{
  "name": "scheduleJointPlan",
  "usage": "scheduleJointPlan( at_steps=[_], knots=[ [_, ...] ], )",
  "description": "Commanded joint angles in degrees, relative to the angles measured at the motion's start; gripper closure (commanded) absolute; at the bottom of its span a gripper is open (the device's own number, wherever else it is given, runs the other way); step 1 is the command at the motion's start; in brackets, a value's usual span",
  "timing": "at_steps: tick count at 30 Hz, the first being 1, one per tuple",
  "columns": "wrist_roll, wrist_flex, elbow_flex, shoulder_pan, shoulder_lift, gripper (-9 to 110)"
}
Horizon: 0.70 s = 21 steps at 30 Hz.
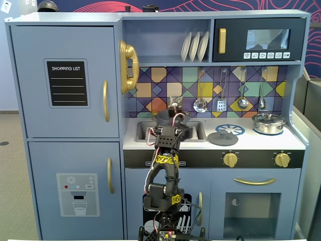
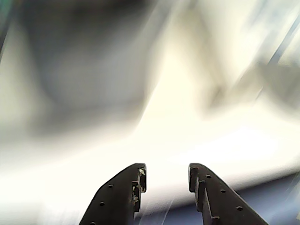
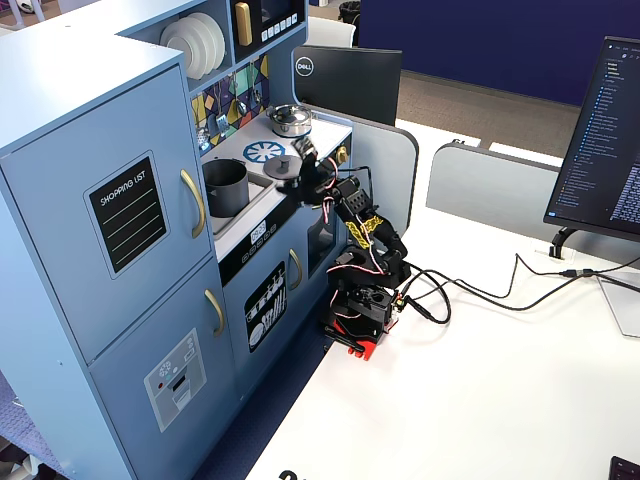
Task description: Pick up the lid from the counter and put it on the gray recipient
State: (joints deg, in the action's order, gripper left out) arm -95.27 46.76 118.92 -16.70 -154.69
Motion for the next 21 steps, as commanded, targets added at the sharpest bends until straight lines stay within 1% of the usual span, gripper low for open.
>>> scheduleJointPlan(
  at_steps=[1, 3, 5, 8, 10, 12, 15, 21],
  knots=[
    [-0.4, -14.7, 3.4, -6.4, -0.7, 102],
    [0.1, -19.9, 6.3, -10.0, 0.0, 102],
    [0.9, -28.5, 10.9, -13.5, 1.1, 101],
    [4.3, -45.2, 18.6, -16.6, 3.6, 94],
    [5.1, -51.3, 21.4, -17.1, 5.4, 89],
    [5.3, -54.1, 22.1, -17.3, 7.5, 84],
    [5.9, -54.6, 20.5, -18.5, 11.0, 77],
    [7.1, -57.6, 16.4, -19.2, 18.5, 72]
  ],
)
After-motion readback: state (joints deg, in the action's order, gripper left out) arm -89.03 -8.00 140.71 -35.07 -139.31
